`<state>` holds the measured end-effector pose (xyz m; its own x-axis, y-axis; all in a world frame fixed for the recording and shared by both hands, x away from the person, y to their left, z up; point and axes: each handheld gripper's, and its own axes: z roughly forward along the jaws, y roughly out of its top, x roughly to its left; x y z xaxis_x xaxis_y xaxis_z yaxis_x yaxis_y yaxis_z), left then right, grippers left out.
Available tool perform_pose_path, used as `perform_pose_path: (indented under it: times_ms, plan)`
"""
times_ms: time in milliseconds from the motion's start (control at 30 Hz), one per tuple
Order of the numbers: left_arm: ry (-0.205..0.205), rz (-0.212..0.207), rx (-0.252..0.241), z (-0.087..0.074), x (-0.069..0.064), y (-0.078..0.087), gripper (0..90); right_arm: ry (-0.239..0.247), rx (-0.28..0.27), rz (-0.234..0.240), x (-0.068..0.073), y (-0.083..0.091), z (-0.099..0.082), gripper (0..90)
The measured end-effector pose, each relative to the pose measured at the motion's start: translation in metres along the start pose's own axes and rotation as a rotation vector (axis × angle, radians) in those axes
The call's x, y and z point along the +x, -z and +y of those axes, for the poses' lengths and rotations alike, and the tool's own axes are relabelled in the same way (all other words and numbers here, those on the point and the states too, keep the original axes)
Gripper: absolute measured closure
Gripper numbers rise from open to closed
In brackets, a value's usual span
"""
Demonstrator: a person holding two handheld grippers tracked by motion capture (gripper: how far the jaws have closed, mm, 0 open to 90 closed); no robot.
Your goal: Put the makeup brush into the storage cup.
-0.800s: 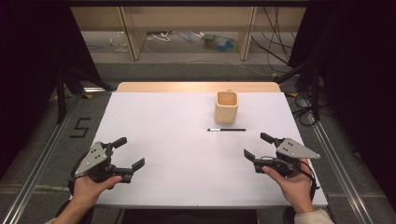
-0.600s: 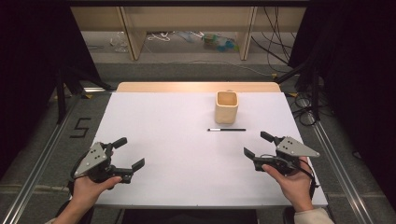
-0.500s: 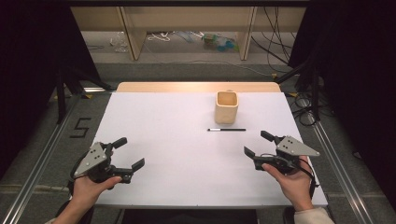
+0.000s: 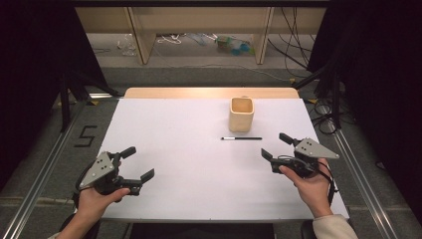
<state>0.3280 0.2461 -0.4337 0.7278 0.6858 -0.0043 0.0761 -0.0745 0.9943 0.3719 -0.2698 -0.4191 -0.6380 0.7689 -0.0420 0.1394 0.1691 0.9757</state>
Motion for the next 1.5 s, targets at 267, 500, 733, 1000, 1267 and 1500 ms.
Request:
perform_pose_path:
  times_ms: [267, 500, 733, 1000, 1267, 1500]
  plan:
    - [0.003, 0.0, 0.001, 0.0, 0.0, 0.0, 1.5, 0.006, 0.015, 0.01, -0.004, -0.013, 0.004, 17.5]
    - [0.003, -0.002, 0.0, 0.0, -0.001, 0.0, 1.5, 0.013, 0.016, 0.013, -0.007, -0.025, 0.008, 17.8]
    - [0.005, -0.003, 0.0, 0.0, -0.001, 0.0, 1.6, 0.016, 0.045, 0.023, -0.01, -0.035, 0.012, 17.8]
    - [0.004, -0.004, 0.0, 0.0, 0.0, 0.0, 1.6, 0.033, 0.054, 0.024, -0.014, -0.049, 0.014, 17.8]
    - [0.002, -0.005, 0.0, 0.0, 0.0, 0.0, 1.7, 0.038, 0.08, 0.022, -0.017, -0.054, 0.015, 17.9]
    - [0.003, -0.006, 0.0, 0.0, 0.0, 0.0, 1.8, 0.029, 0.081, 0.015, -0.02, -0.061, 0.016, 17.9]
